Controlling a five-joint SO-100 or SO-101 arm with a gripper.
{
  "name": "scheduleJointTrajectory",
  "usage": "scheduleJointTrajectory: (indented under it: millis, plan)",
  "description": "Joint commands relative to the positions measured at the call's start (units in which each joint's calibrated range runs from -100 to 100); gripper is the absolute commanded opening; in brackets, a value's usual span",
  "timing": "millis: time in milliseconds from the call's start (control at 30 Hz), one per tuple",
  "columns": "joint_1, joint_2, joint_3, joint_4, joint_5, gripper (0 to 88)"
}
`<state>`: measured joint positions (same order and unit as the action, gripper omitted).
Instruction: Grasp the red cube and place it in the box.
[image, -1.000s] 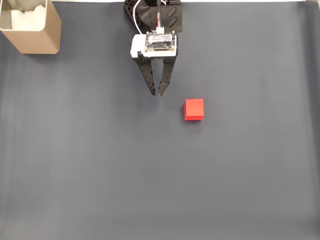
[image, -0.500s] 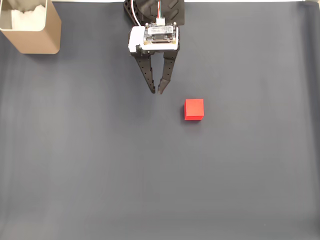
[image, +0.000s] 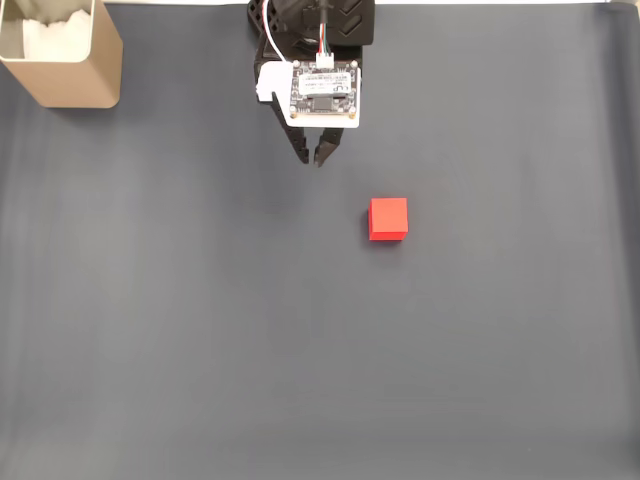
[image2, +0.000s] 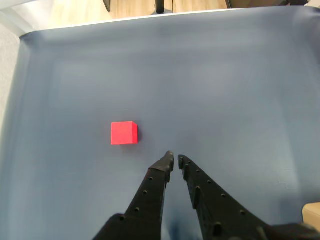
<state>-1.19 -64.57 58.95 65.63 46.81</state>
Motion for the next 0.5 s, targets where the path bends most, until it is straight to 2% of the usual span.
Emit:
scheduleJointTrajectory:
  millis: [0, 467]
  plan:
    - [-0.7, 3.6, -7.0, 2.9, 0.5, 0.3]
    - [-4.4, 12.3, -18.4, 9.9, 1.1, 8.2]
